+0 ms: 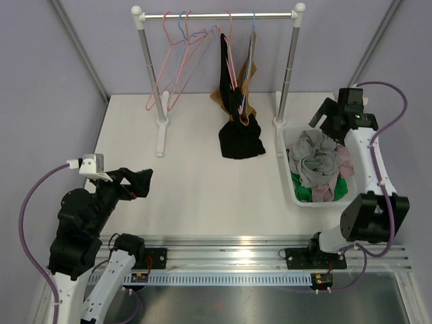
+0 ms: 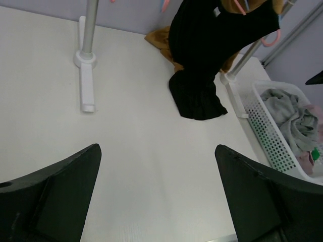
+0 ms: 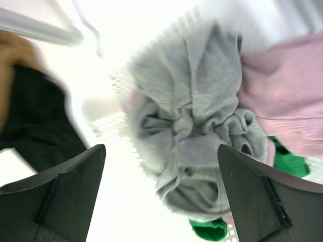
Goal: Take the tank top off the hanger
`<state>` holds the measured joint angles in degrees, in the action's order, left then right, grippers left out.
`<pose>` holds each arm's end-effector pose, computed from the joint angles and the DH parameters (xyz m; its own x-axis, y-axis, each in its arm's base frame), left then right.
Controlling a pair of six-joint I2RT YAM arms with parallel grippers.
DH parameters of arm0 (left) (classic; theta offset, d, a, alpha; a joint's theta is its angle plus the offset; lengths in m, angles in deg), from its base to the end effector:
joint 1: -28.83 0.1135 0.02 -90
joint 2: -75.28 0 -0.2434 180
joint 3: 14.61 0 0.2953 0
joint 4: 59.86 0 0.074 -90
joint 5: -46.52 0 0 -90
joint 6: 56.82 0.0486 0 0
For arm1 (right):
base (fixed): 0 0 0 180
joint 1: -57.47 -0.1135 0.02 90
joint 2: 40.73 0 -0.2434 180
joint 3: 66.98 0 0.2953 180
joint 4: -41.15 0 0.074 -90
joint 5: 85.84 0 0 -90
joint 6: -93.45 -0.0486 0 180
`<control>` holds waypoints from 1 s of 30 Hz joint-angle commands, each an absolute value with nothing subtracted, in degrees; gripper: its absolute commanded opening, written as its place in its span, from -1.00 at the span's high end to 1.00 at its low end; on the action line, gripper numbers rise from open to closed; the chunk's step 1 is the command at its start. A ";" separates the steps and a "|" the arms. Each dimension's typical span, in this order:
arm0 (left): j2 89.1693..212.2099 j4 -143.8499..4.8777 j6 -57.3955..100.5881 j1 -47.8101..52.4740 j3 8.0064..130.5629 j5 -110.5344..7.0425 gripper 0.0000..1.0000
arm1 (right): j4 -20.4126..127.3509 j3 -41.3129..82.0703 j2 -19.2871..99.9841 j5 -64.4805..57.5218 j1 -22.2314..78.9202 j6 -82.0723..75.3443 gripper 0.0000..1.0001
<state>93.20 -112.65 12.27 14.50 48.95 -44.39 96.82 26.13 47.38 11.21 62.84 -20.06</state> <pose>0.1127 -0.0296 0.3843 -0.2064 -0.3156 -0.9262 0.2024 0.9123 -0.3560 0.3814 -0.0418 0.2880 -0.6382 0.4576 -0.6190 0.4634 0.8705 0.1658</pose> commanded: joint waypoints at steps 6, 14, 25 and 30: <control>111.03 -106.32 7.34 14.59 63.90 -57.71 -0.98 | 94.73 23.86 23.80 -3.63 62.66 -20.19 -0.99; 132.13 -105.69 8.56 2.39 84.63 -47.54 -0.98 | 92.95 10.50 7.37 -9.80 62.66 -21.69 -0.99; 159.54 -99.99 7.42 -3.07 106.43 -40.59 -0.98 | 99.10 7.68 -3.90 -16.05 62.66 -22.40 -0.99; 168.26 -96.82 7.25 -3.42 113.56 -36.73 -0.98 | 101.21 6.01 -8.12 -17.90 62.66 -22.48 -0.99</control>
